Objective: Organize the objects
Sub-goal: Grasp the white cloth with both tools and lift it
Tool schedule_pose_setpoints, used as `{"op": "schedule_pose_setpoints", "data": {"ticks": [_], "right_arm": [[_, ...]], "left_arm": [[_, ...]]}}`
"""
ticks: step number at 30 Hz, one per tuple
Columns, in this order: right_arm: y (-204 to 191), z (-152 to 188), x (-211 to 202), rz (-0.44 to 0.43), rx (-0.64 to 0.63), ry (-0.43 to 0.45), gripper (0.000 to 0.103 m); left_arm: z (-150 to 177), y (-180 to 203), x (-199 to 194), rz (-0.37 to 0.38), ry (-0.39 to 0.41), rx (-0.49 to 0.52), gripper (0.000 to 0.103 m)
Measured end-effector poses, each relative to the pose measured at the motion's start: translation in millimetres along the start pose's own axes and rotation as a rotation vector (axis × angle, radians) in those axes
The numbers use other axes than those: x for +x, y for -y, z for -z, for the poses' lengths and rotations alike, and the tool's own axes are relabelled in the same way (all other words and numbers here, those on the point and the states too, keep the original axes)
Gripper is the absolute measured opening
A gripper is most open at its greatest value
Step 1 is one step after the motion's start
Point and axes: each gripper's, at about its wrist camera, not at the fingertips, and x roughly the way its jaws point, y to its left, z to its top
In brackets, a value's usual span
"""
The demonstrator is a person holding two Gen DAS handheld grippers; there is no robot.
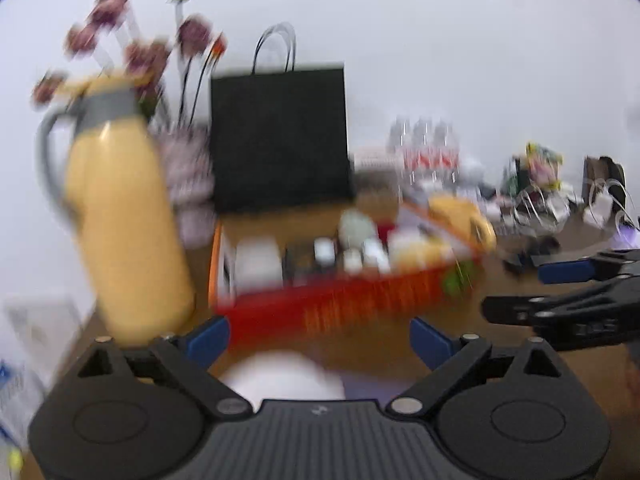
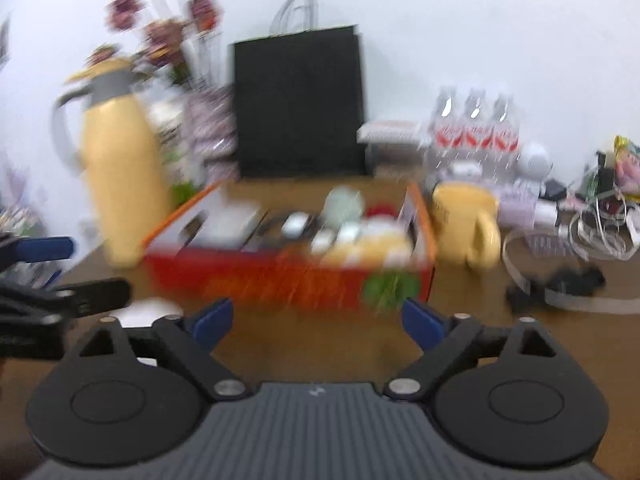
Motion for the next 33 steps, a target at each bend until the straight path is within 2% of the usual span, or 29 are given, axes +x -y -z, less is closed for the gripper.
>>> {"op": "schedule_pose_setpoints", "data": {"ticks": [3, 6, 8, 10, 11, 13, 14, 17, 20, 23, 25, 27, 29, 31, 33], "right_arm": [[-12, 42, -49, -0.024, -0.05, -0.067, 0.098], [-21, 73, -96, -0.011, -0.14, -0.113, 0.103], [-19, 85, -120, 0.001, -0.127, -0.123, 0.103], [-16, 89, -132, 0.0, -0.087, -0.117, 0.103], [-14, 89, -135, -0.004, -0.068, -0.1, 0.099], [-16, 84, -133, -0.014, -0.062, -0.088, 0.08], [-19, 80, -128, -0.023, -0.065, -0.08, 0.063], [-30, 63, -108, -0.089, -0.068, -0.021, 0.054], [-42, 42, -59, -0.166, -0.048, -0.028, 0.044], [-59, 27, -1, -0.191, -0.038, -0.076, 0.038], [-68, 21, 34, -0.221, -0.017, -0.105, 0.034], [-78, 17, 66, -0.253, 0.001, -0.138, 0.033], [-90, 16, 91, -0.243, -0.004, -0.158, 0.033], [-97, 17, 107, -0.216, -0.02, -0.167, 0.033], [-101, 21, 115, -0.226, -0.026, -0.158, 0.038]], "left_arm": [[44, 7, -44, 0.006, -0.065, -0.012, 0.096], [73, 9, -89, 0.031, -0.095, -0.029, 0.096], [81, 3, -109, 0.029, -0.083, -0.038, 0.098], [81, -7, -116, -0.016, -0.048, -0.059, 0.103], [79, -13, -115, -0.05, -0.036, -0.076, 0.103], [72, -24, -101, -0.091, -0.04, -0.096, 0.103], [69, -30, -92, -0.087, -0.037, -0.098, 0.103], [55, -49, -54, -0.058, -0.017, -0.118, 0.102], [42, -71, -5, -0.02, -0.003, -0.141, 0.1], [33, -83, 34, -0.032, -0.052, -0.129, 0.09], [29, -91, 54, -0.008, -0.077, -0.143, 0.083], [28, -100, 70, 0.025, -0.107, -0.176, 0.068], [30, -107, 83, 0.052, -0.126, -0.219, 0.059], [35, -116, 90, 0.094, -0.141, -0.268, 0.037], [40, -119, 89, 0.114, -0.132, -0.303, 0.026]]}}
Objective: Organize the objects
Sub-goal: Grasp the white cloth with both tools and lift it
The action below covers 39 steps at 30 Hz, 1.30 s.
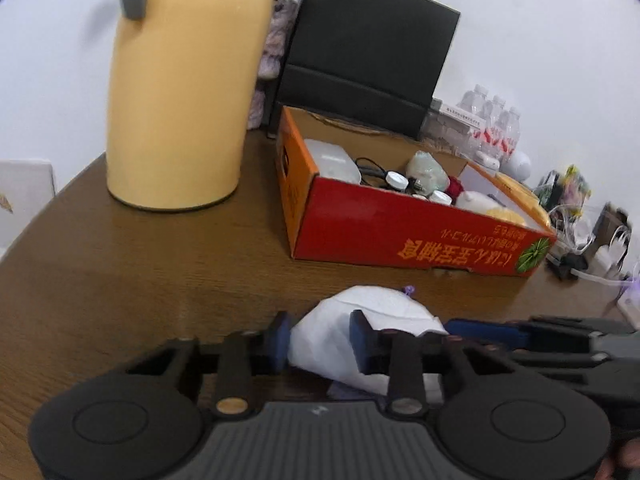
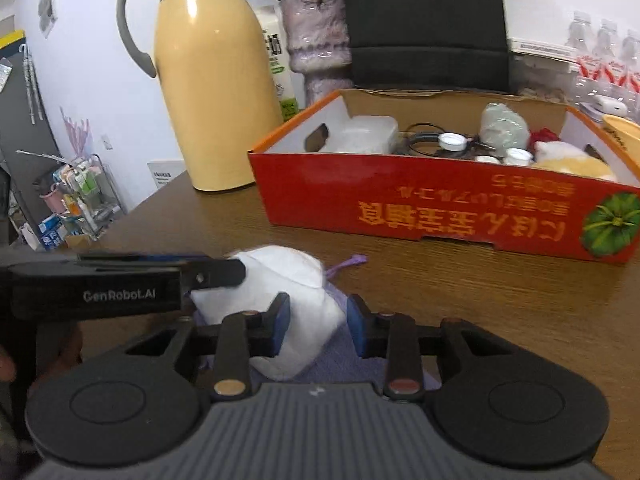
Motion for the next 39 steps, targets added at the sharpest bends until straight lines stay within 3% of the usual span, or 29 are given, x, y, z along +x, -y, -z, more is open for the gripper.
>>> {"op": "schedule_pose_setpoints", "data": {"ticks": [1, 3, 4, 8, 13, 18, 20, 23, 25, 28, 32, 35, 37, 38, 39], "right_arm": [[-1, 1, 1, 0.005, -0.014, 0.011, 0.036], [-3, 3, -1, 0.004, -0.023, 0.015, 0.018], [-2, 1, -3, 0.006, -0.015, 0.019, 0.014], [-14, 6, -52, 0.052, -0.105, 0.109, 0.014], [-6, 55, -126, 0.024, -0.061, 0.056, 0.014], [12, 105, -171, 0.051, 0.024, -0.023, 0.014], [19, 115, -184, 0.074, 0.04, -0.021, 0.017], [26, 124, -198, 0.118, 0.069, 0.01, 0.025], [31, 127, -200, 0.123, 0.08, 0.018, 0.027], [39, 131, -197, 0.119, 0.108, 0.03, 0.033], [43, 131, -185, 0.101, 0.115, 0.03, 0.038], [38, 129, -180, 0.089, 0.092, 0.026, 0.038], [33, 129, -178, 0.086, 0.065, 0.02, 0.032], [30, 129, -177, 0.08, 0.055, 0.019, 0.027], [28, 130, -178, 0.084, 0.049, 0.025, 0.024]], "left_arm": [[2, 1, -3, -0.007, 0.011, -0.001, 0.023], [4, 4, -16, -0.008, 0.058, -0.01, 0.018], [5, 7, -25, -0.003, 0.076, -0.023, 0.017], [21, 41, -73, 0.016, 0.164, -0.002, 0.016], [75, 88, -114, 0.025, 0.103, -0.008, 0.016], [118, 129, -121, 0.061, -0.008, 0.141, 0.016], [129, 139, -130, 0.076, 0.002, 0.206, 0.018], [136, 150, -139, 0.09, 0.011, 0.247, 0.041], [141, 151, -141, 0.053, 0.005, 0.244, 0.049], [139, 144, -134, -0.006, -0.009, 0.207, 0.05], [127, 134, -121, 0.001, -0.027, 0.113, 0.05], [124, 137, -113, 0.029, -0.028, 0.095, 0.047], [123, 140, -109, 0.053, -0.027, 0.096, 0.042], [122, 142, -106, 0.065, -0.034, 0.108, 0.023], [123, 144, -105, 0.067, -0.038, 0.121, 0.02]]}}
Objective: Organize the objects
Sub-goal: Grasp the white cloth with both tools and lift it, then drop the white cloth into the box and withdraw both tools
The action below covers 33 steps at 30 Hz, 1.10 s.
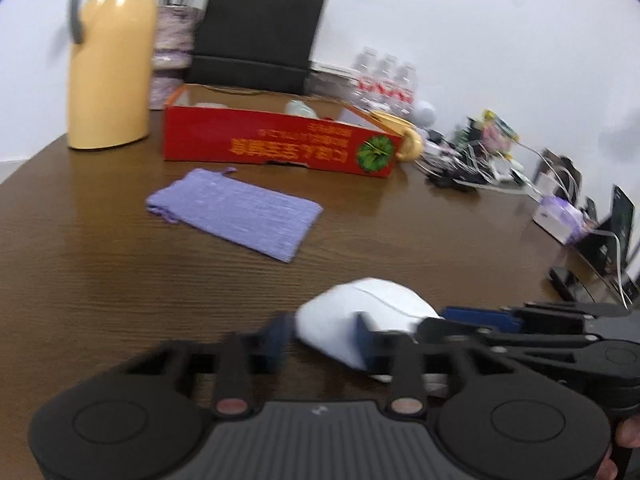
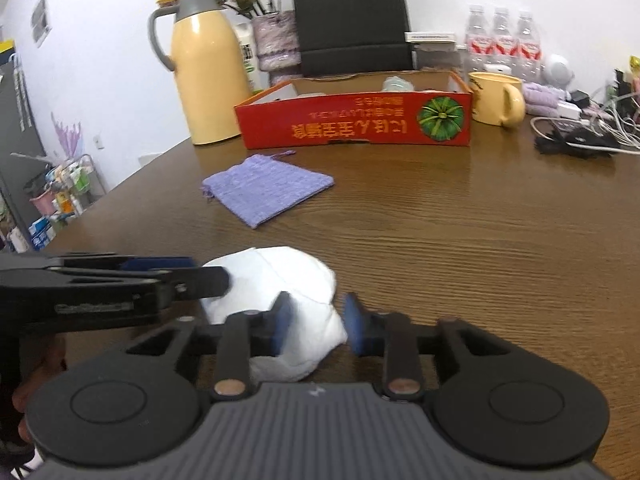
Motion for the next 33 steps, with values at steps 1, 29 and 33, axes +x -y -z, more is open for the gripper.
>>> {"op": "schedule_pose_setpoints", "data": {"ticks": [1, 29, 33], "right_arm": [[-3, 2, -1, 0.024, -0.014, 0.012, 0.022], [72, -284, 245, 0.208, -0.181, 0.005, 0.015], [84, -279, 264, 0.231, -0.191, -0.043, 0.047]], "left_arm": [[1, 2, 0, -0.007, 0.001, 0.014, 0.019], [-259, -56, 224, -0.072, 0.058, 0.092, 0.015], [-250, -53, 250, -0.056, -0.034, 0.202, 0.026]]}}
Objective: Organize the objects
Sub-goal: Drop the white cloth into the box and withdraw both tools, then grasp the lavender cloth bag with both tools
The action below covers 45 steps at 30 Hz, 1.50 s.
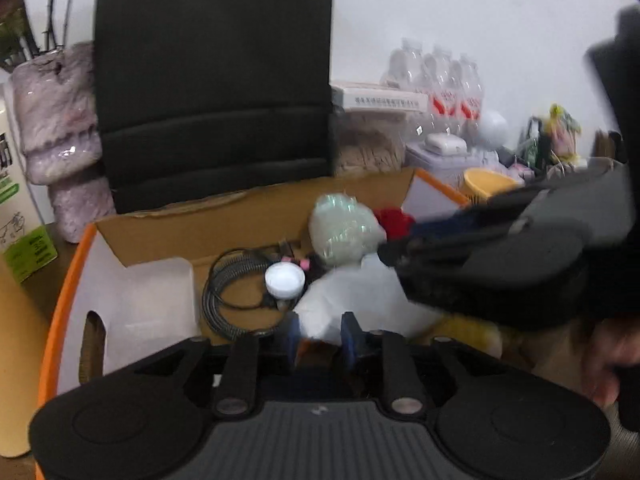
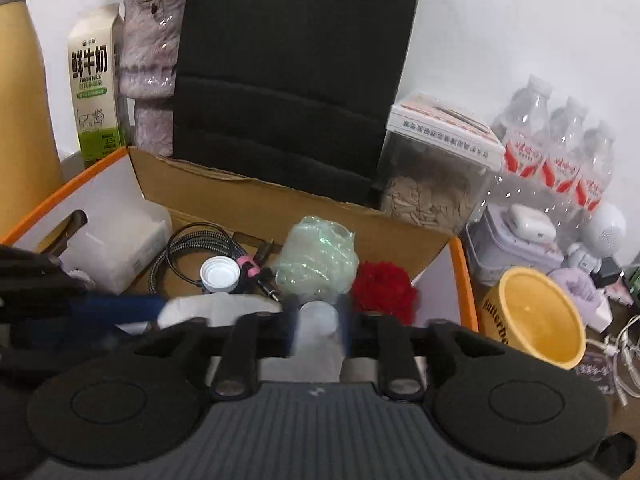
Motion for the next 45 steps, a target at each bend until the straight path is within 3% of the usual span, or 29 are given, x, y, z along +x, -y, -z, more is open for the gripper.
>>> {"op": "schedule_pose_setpoints", "data": {"ticks": [1, 3, 8, 11, 15, 19, 24, 28, 31, 33, 37, 39, 41, 45], "right_arm": [[7, 2, -6, -0.016, 0.026, 0.021, 0.053], [18, 2, -18, -0.019, 0.06, 0.045, 0.054], [31, -6, -54, 0.034, 0.065, 0.078, 0.06], [32, 3, -90, 0.043, 0.066, 0.115, 0.072], [21, 39, -155, 0.03, 0.083, 0.181, 0.083], [3, 102, -224, -0.026, 0.138, 0.238, 0.093], [-32, 197, -291, -0.133, 0.175, 0.221, 0.096], [-51, 254, -320, -0.152, 0.165, 0.105, 0.096], [-58, 276, -333, -0.146, 0.15, 0.049, 0.096], [-60, 280, -340, -0.131, 0.148, 0.052, 0.096], [-57, 267, -324, -0.178, 0.196, 0.104, 0.091], [-63, 258, -292, -0.221, 0.228, 0.066, 0.068], [-75, 245, -260, -0.243, 0.222, 0.036, 0.06], [-98, 213, -209, -0.278, 0.224, 0.033, 0.058]], "left_arm": [[1, -2, -5, 0.007, 0.02, 0.001, 0.03], [0, -9, -20, 0.003, 0.067, -0.015, 0.044], [-12, -13, -65, -0.069, 0.112, -0.046, 0.054], [-7, -8, -109, -0.081, 0.144, -0.055, 0.069], [30, 4, -191, -0.049, 0.236, -0.067, 0.085], [91, 22, -259, -0.003, 0.297, -0.128, 0.091], [177, 48, -305, -0.046, 0.247, -0.178, 0.091], [225, 45, -314, -0.019, 0.086, -0.27, 0.091], [241, 43, -319, -0.037, 0.043, -0.275, 0.091], [241, 41, -319, -0.053, 0.055, -0.258, 0.091], [230, 28, -298, -0.063, 0.136, -0.206, 0.092], [215, 20, -263, -0.181, 0.156, -0.15, 0.089], [200, 9, -229, -0.247, 0.161, -0.092, 0.08], [170, -25, -183, -0.138, 0.114, -0.164, 0.076]]}}
